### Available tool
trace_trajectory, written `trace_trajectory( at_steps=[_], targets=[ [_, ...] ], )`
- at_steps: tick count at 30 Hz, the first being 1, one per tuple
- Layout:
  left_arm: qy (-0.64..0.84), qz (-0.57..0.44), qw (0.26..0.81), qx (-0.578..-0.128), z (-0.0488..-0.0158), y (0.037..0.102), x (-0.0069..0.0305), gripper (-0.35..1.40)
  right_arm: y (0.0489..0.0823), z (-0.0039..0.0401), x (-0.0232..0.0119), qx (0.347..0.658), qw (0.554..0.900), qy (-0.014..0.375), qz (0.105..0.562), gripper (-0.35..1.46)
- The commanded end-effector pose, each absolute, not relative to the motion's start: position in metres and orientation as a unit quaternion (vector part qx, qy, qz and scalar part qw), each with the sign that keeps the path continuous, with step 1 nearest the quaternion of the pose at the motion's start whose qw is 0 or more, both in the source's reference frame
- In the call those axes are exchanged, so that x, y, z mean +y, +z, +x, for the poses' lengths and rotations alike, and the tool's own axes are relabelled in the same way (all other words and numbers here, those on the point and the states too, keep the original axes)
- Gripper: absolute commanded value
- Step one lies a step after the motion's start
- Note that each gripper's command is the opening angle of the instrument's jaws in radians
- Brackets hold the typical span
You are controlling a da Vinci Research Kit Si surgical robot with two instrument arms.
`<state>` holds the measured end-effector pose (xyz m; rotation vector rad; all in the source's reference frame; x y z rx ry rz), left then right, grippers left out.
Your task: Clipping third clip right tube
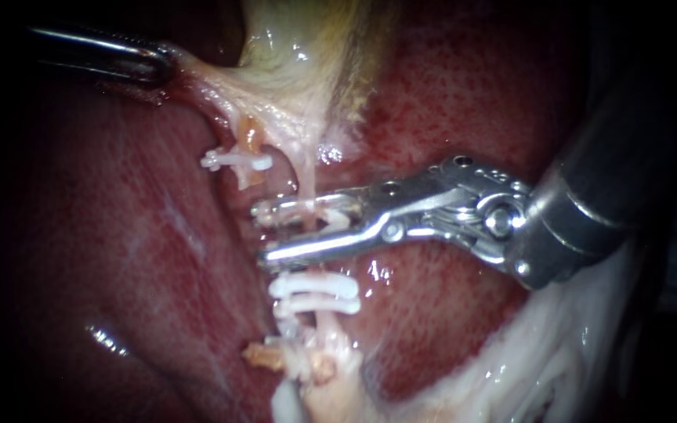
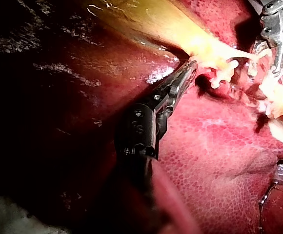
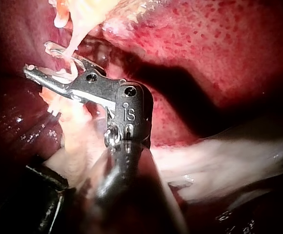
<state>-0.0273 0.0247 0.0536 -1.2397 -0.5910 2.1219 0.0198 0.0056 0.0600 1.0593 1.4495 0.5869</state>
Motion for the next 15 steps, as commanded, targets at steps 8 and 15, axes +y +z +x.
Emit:
trace_trajectory(
  at_steps=[8, 15],
  targets=[
    [0.800, -0.467, 0.302, -0.223, -0.0273, 0.0536, 0.0247, -0.35, 0.0600, 0.0195, 0.0056, 0.605, 0.582, 0.257, 0.478, -0.35],
    [0.800, -0.467, 0.302, -0.223, -0.0273, 0.0536, 0.0247, -0.35, 0.0602, 0.0195, 0.0056, 0.602, 0.587, 0.258, 0.477, -0.35]
  ],
)
